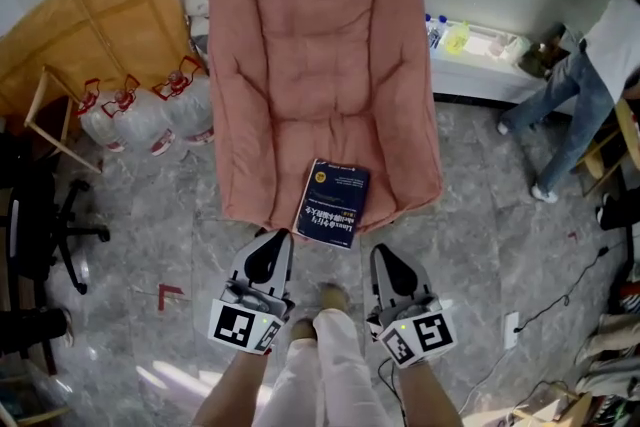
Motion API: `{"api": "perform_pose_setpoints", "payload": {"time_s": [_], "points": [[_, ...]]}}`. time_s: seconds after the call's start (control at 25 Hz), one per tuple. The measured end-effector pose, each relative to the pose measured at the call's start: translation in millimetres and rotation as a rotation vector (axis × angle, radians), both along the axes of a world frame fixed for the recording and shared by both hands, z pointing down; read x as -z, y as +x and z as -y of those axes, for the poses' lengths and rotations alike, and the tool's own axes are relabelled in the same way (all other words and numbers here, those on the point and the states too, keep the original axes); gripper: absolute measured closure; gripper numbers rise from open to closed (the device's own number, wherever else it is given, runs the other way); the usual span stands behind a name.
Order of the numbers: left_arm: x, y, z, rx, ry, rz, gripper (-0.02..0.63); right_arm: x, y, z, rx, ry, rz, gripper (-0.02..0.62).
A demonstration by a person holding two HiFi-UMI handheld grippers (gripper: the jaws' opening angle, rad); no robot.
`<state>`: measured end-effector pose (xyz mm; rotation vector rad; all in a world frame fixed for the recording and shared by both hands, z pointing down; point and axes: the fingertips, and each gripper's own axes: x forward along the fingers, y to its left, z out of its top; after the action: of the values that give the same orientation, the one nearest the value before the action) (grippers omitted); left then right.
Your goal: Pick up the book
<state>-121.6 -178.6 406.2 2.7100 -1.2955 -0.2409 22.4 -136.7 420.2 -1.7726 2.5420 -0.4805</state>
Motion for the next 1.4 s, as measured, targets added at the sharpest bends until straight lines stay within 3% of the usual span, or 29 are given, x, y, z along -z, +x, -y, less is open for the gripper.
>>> {"api": "perform_pose_setpoints", "payload": {"time_s": [1.4], "points": [[-104.9, 30.9, 20.6, 0.014, -0.031, -0.007, 0.598, -115.3, 6.7, 25.1, -0.002, -0.051, -0.001, 0.581]]}}
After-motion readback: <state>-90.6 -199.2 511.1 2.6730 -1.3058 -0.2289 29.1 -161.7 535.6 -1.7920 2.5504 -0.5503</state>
